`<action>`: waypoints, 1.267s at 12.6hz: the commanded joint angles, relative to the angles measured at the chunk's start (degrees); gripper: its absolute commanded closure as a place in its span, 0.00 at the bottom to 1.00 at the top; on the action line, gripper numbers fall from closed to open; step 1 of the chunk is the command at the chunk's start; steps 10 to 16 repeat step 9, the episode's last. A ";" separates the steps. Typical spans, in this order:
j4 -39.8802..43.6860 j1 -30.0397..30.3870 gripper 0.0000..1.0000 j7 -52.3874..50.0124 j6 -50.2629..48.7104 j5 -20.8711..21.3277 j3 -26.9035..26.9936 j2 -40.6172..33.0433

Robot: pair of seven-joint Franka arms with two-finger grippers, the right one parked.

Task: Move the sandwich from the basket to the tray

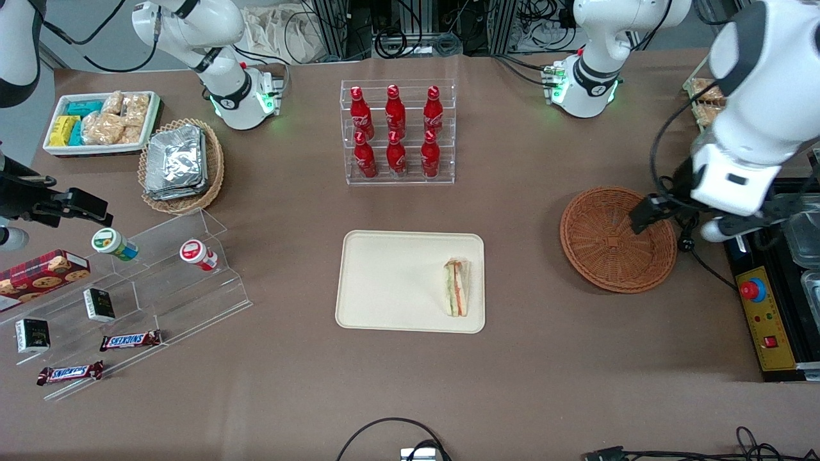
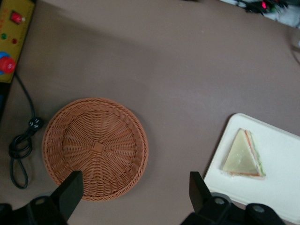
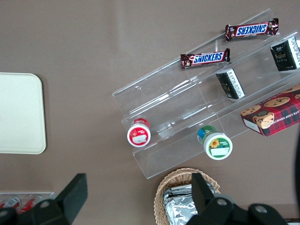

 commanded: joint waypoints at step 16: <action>-0.84 6.60 0.00 13.79 -5.83 -2.60 -0.27 -1.20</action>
